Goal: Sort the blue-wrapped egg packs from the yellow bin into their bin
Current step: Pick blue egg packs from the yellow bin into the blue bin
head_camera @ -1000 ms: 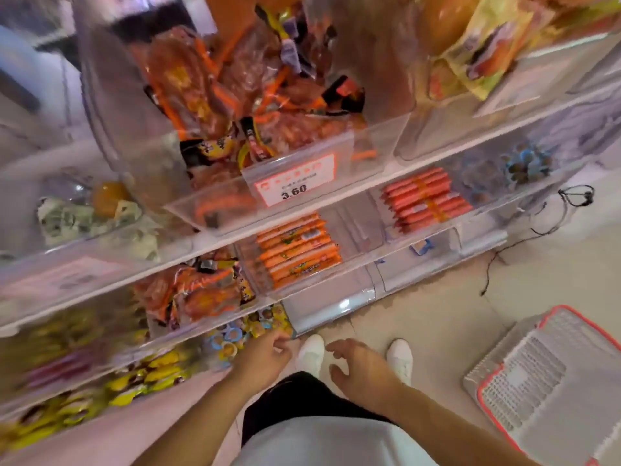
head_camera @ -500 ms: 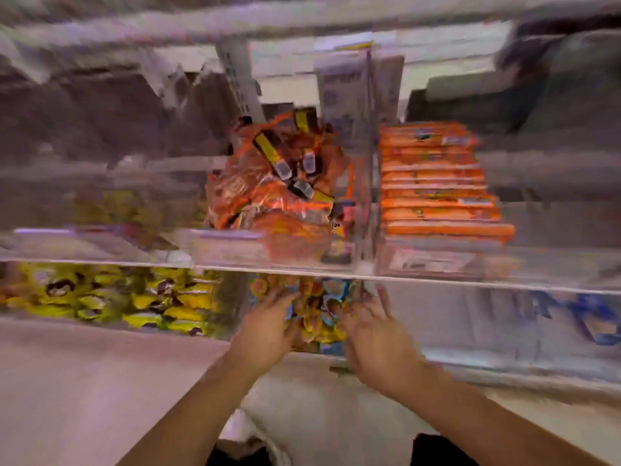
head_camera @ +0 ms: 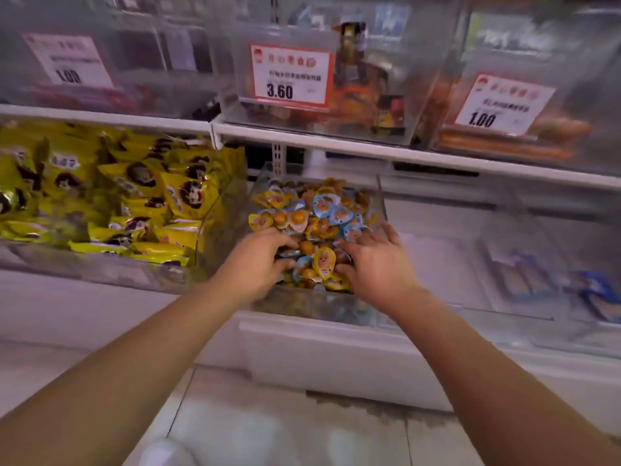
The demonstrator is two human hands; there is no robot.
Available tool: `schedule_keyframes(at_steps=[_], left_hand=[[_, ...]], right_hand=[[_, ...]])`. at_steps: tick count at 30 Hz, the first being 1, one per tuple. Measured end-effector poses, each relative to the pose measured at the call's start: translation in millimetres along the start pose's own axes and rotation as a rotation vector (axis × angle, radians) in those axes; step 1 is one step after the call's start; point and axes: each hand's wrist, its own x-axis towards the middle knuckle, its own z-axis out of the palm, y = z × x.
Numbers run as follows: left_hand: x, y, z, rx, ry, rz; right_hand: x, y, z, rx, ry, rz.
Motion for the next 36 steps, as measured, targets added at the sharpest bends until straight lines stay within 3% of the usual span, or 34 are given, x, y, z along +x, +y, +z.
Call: schedule_keyframes(at_steps=[7,11,14,16,18,20,23,25,28,30,32,34,36], left_hand=[[2.1,-6.2,-10.8,-0.2,0.023,-0.18],[3.2,-0.7,-19.9,-0.465,0.263,-0.203],[10.5,26.9,-34.1,-0.532,0.424,-0.096],[15.4,50.7,-36.1,-0.549,0.428,0.029],[16.0,70.6,-24.6,-0.492,0.399,0.166],[15.2,76.9,-6.7,-0.385,0.315,0.22],[16.0,69.5,5.7,-0.247,0.07,0.21],[15.2,63.0,3.6,-0.402,-0.028,0.245],[13.0,45.2,-6.9,-0.677,0.131,0.058],[13.6,23.3,-9.9,-0.409,0.251,-0.013],[13.8,6.5,-6.8,-0.131,0.208,-0.047],[12.6,2.4,1.5,0.041,0.126,-0.02],[13.9,2.2,11.1,0.177,0.077,0.022]], right_hand=[[-2.4,5.3,-10.3,0.369,0.132,0.078],[-15.0,2.6,-18.1,0.836,0.322,0.195],[-18.8,-3.7,-38.8,1.316,0.428,0.474],[-12.7,-11.5,-47.4,1.681,0.273,0.627],[-3.0,-22.0,-58.5,2.114,0.039,0.615],[5.5,-26.5,-63.0,2.341,-0.131,0.588],[11.9,-26.1,-52.2,2.258,-0.162,0.651],[12.2,-21.8,-45.9,2.122,-0.087,0.693],[8.9,-1.9,-50.8,1.911,0.024,0.532],[7.2,24.5,-53.5,1.615,0.119,0.443],[4.5,55.6,-45.4,1.362,0.233,0.497],[-2.8,82.4,-29.3,1.291,0.267,0.593],[-11.6,100.2,-12.5,1.401,0.147,0.679]])
